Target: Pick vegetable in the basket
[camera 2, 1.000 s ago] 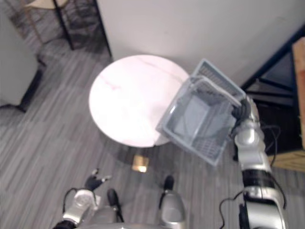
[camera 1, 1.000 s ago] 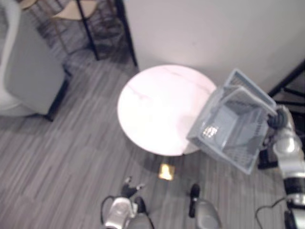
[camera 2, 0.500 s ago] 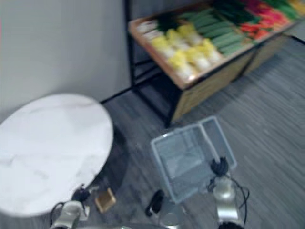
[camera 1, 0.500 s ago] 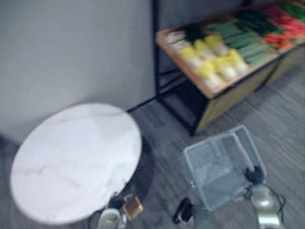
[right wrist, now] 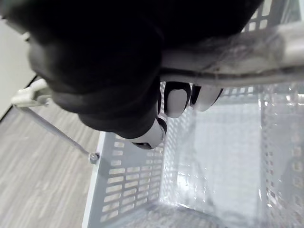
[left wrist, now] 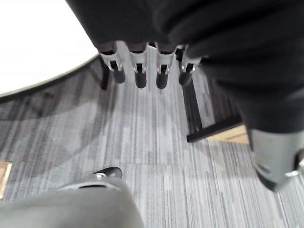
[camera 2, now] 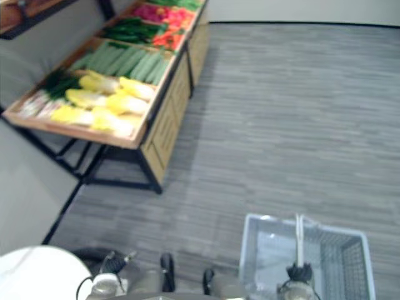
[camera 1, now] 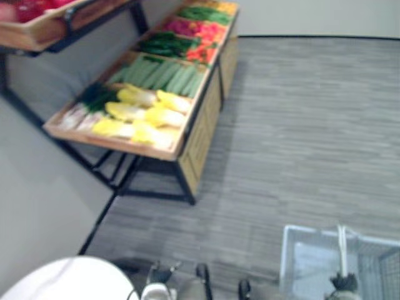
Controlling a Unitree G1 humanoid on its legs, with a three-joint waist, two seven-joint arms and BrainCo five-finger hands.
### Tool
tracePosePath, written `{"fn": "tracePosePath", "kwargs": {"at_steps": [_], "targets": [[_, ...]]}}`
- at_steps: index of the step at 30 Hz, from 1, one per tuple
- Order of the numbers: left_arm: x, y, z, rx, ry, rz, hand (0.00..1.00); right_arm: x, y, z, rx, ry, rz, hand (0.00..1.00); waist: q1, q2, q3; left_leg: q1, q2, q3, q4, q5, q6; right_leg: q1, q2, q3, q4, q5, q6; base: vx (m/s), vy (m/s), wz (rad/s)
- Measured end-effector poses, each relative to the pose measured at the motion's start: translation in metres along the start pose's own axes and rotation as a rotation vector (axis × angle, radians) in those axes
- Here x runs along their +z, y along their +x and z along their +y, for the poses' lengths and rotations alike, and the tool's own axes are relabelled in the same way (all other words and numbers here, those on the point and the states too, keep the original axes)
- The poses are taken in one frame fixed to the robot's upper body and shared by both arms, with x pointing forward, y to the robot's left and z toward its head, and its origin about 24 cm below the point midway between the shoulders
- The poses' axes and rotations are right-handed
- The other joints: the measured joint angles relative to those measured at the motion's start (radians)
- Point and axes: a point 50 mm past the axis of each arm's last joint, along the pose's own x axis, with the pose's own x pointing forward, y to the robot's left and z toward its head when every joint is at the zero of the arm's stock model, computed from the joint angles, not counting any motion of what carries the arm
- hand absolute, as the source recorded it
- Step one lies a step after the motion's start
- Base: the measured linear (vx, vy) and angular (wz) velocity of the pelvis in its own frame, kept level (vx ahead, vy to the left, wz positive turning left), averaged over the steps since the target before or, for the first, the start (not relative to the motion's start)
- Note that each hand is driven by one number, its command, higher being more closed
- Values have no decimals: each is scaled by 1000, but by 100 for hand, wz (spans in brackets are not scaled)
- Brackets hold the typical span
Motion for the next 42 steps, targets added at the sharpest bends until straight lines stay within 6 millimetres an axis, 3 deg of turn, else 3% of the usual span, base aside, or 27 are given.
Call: {"fn": "tracePosePath", "kwargs": {"at_steps": [2, 3, 4, 6, 7, 8, 10, 12, 14, 15, 16, 18, 19, 21, 22, 23, 25, 27, 29, 30, 31, 33, 34, 37, 39, 41, 42], "targets": [[4, 1, 2, 4, -2, -18, 0, -19, -3, 1, 9, -15, 78, 100, 0, -26, -1, 16, -24, 17, 30, -6, 59, -24, -25, 24, 90, -71, 50, 354, 188, -66], [4, 2, 3, 5, 6, -18, 0, -36, -8, 4, 23, -22, 143, 100, -5, -49, -6, 57, -49, 25, 11, -39, 70, -27, -64, 15, 168, -123, 119, 418, 172, -27], [5, 2, 3, 1, 22, -22, 0, -45, -13, 11, 42, -22, 196, 100, -8, -71, 3, 114, -75, 41, -16, -66, 75, -75, -104, -8, 353, -128, 180, 355, 133, -22], [5, 4, 7, 5, 42, -23, 0, -52, -17, 17, 68, -18, 234, 100, -10, -77, 10, 171, -72, 47, -31, -83, 86, -128, -135, -59, 521, -87, 240, 374, 89, -9], [1, 3, 7, -2, 52, -11, 0, -65, -22, 21, 79, -9, 298, 100, -27, -78, 13, 272, -63, 47, -65, -105, 85, -171, -222, -178, 694, -120, 179, 626, 78, 8], [0, 2, 7, -5, 42, -4, 0, -67, -21, 20, 71, 8, 312, 100, -31, -71, 14, 334, -44, 47, -105, -112, 78, -193, -267, -242, 677, -144, 138, 559, 22, 15], [2, 4, 11, 5, 47, -12, 0, -60, -18, 24, 77, 23, 297, 100, -47, -59, 19, 367, 2, 45, -146, -113, 72, -241, -259, -277, 525, -145, 131, 457, -95, 6], [6, 6, 14, 9, 44, -21, 0, -49, -13, 28, 82, 47, 272, 100, -54, -47, 21, 371, 45, 48, -168, -111, 67, -281, -227, -276, 257, -62, 138, 439, -194, 4], [10, 7, 14, 2, 45, -31, 0, -47, -12, 30, 86, 66, 270, 100, -54, -60, 19, 396, 56, 59, -176, -111, 26, -270, -229, -241, -69, 122, 147, 565, -317, 18], [4, 7, 17, 4, 46, -15, 0, -50, -13, 29, 84, 69, 281, 100, -53, -73, 16, 443, 54, 72, -187, -131, -23, -247, -238, -218, -111, 211, 152, 553, -330, 16], [0, 6, 13, -5, 43, 1, 0, -48, -12, 29, 83, 74, 282, 100, -53, -54, 22, 470, 74, 74, -185, -143, -42, -242, -225, -217, -81, 269, 144, 540, -323, 6], [-5, 2, 1, -36, 15, 22, 0, -36, -6, 30, 74, 110, 260, 100, -51, 20, 18, 460, 148, 72, -78, -115, -82, -256, -166, -220, 24, 225, 96, 505, -310, -18], [-5, 2, 0, -35, 2, 24, 0, -33, -5, 31, 75, 121, 251, 100, -49, 27, 18, 429, 161, 65, -6, -96, -97, -250, -157, -220, 29, 209, 87, 480, -322, -25], [-7, 0, -4, -25, -62, 44, 0, -27, -2, 32, 87, 110, 230, 100, -49, 18, 45, 269, 213, -35, 408, 33, -122, -139, -126, -227, -9, 160, 71, 475, -281, 0], [-7, -1, -5, -26, -89, 44, 0, -27, -3, 33, 93, 97, 226, 100, -46, 18, 55, 224, 226, -56, 536, 29, -123, -92, -115, -228, -26, 151, 67, 441, -207, 1], [-4, 0, 0, -5, -123, 25, 0, -25, -1, 30, 88, 85, 217, 100, -31, 18, 66, 158, 248, -54, 722, 0, -117, -8, -100, -226, -62, 138, 55, 390, -161, -20], [0, 0, 2, 4, -137, 9, 0, -15, 4, 25, 83, 58, 171, 100, -7, 11, 65, 78, 230, 2, 772, -52, -90, 61, -99, -203, -100, 120, 47, 349, -118, -36], [5, 1, 4, 11, -156, -15, 0, 5, 12, 20, 69, 65, 113, 100, 12, 13, 66, -5, 192, 66, 668, -91, -68, 85, -109, -182, -123, 116, 52, 340, 5, -38], [6, 1, 6, 23, -168, -20, 0, 33, 22, 11, 45, 77, 30, 100, 25, 7, 70, -34, 125, 170, 419, -99, -55, 114, -141, -171, -133, 111, 80, 371, 112, -21], [6, 1, 6, 22, -167, -18, 0, 49, 28, 5, 24, 108, -9, 100, 28, 6, 70, -21, 73, 274, 194, -48, -11, 144, -167, -180, -147, 98, 106, 438, 188, 25], [4, 0, 3, 12, -155, -13, 0, 56, 31, -1, 8, 106, -27, 100, 28, 18, 63, -8, 60, 402, 51, 61, 13, 170, -171, -206, -156, 80, 133, 458, 213, 44], [2, 0, 3, 7, -145, -9, 0, 57, 32, -5, 4, 100, -32, 100, 30, 20, 59, 8, 55, 531, 17, 69, 150, 196, -179, -240, -153, 54, 157, 317, 174, 68], [3, 1, 5, 11, -142, -13, 0, 59, 32, -3, 14, 95, -39, 100, 34, -7, 51, 8, 19, 590, 3, 59, 162, 206, -211, -291, -153, 37, 176, 348, 209, 91], [-4, 1, 14, 30, -132, 11, 0, 72, 35, -2, 36, 80, -75, 100, 38, -31, 51, 19, -42, 564, -7, -23, 245, 246, -244, -362, -127, 9, 195, 338, 204, 87], [-14, -1, 12, 21, -117, 47, 0, 72, 34, 4, 58, 81, -71, 100, 60, -36, 46, 81, -93, 529, -59, -50, 214, 212, -298, -372, 83, -16, 213, 317, 218, 71], [-28, -4, 14, -27, -44, 85, 0, 66, 26, 24, 126, 72, -57, 100, 50, -55, 23, 155, -144, 420, -114, -52, 222, 87, -375, -327, 494, 39, 276, 371, 154, 122], [-29, -4, 15, -33, -32, 88, 0, 63, 24, 29, 142, 73, -49, 100, 51, -63, 20, 165, -149, 397, -118, -52, 224, 56, -375, -304, 572, 38, 274, 488, 59, 130]]}}
